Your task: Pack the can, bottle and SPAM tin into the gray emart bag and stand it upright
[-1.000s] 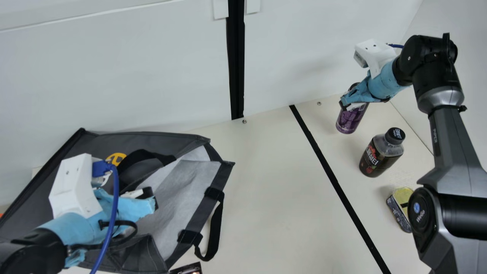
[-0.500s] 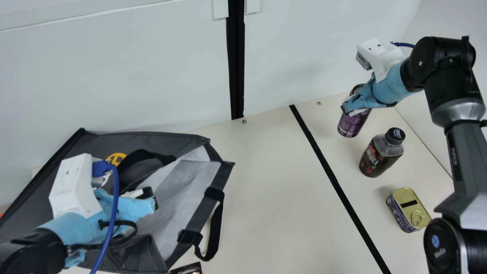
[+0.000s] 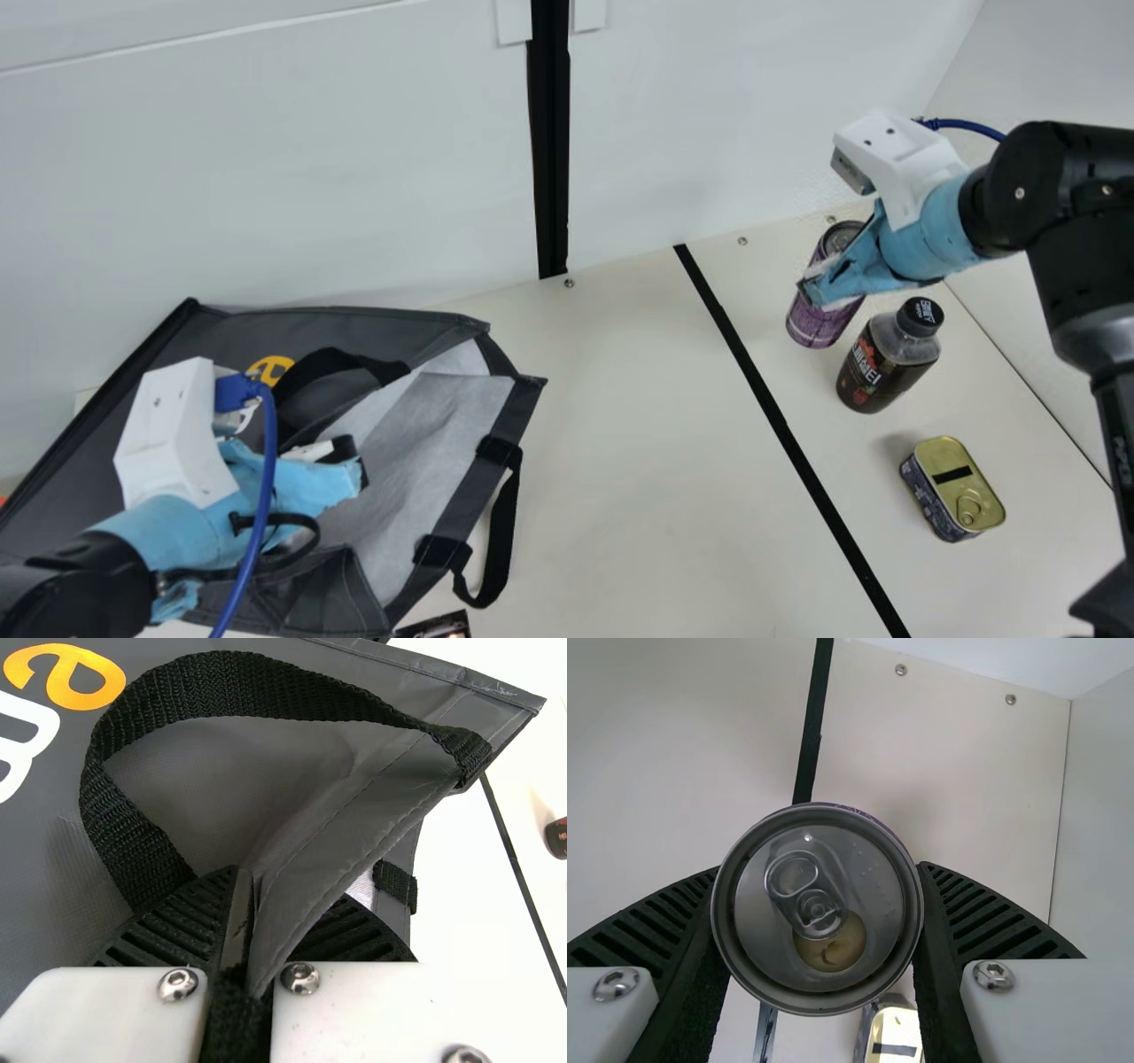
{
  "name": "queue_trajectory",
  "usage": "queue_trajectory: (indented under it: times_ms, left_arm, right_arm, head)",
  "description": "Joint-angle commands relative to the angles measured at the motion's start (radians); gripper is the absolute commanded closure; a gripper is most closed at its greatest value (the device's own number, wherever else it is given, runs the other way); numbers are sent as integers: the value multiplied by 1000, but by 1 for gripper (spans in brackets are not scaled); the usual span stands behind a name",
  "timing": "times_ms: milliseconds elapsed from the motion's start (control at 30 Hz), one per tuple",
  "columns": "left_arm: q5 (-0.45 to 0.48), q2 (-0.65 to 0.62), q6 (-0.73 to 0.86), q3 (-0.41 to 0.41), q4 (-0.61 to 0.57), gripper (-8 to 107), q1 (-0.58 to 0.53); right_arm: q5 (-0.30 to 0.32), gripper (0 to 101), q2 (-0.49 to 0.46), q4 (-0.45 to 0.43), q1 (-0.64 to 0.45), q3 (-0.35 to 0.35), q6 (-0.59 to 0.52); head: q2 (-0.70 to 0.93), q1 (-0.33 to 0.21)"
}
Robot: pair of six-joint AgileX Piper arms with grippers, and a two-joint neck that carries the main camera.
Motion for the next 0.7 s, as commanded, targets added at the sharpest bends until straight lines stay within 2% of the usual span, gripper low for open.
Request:
queue_trajectory:
  times_ms: [0,333,667]
  left_arm:
    - [0,0,0,0,0,107,0]
    - [0,0,0,0,0,107,0]
    - [0,0,0,0,0,107,0]
  right_arm:
    - [0,101,-35,6,4,34,-9]
    - [0,101,-159,11,31,158,-70]
    - [0,101,-253,19,65,252,-127]
  head:
    - [-1,-23]
    - [-1,-23]
    - [-1,-23]
